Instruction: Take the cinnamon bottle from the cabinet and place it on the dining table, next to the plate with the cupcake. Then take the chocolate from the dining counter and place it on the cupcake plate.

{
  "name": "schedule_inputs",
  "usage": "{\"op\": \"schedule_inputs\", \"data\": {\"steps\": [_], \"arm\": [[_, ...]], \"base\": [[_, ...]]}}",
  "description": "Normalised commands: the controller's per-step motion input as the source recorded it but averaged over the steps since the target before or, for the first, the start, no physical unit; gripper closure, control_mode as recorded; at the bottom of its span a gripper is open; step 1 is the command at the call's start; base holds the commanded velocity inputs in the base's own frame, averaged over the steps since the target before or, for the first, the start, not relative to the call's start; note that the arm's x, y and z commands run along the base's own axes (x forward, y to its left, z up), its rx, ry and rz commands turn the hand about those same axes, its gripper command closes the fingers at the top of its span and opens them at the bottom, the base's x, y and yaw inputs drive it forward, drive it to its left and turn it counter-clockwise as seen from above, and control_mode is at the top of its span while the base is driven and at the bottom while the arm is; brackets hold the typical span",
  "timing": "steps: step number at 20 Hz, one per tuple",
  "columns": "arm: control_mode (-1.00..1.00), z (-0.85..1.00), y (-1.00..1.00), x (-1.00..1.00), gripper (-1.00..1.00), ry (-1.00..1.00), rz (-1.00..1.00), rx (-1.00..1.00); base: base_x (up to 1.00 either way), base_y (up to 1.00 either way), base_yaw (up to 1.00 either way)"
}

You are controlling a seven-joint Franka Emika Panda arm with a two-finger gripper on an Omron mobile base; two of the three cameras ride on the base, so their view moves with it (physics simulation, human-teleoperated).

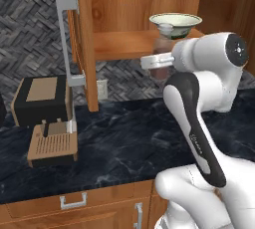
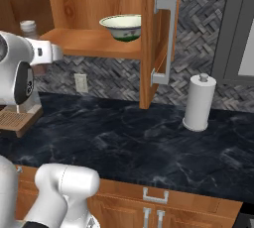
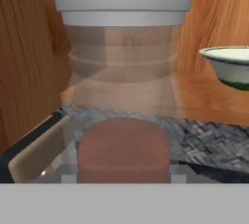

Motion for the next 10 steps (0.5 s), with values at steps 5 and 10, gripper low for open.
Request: {"op": "schedule_inputs", "data": {"steps": [5,10], "arm": [[-1.00,-0.07,-0.43,-0.73,1.00,0.00,-0.07,0.04],[-1.00,-0.15,-0.22,-0.55,1.00,0.04,-0.01,0.00]], "base": [[0.00,0.00,0.00],[0.00,0.00,0.00]]}}
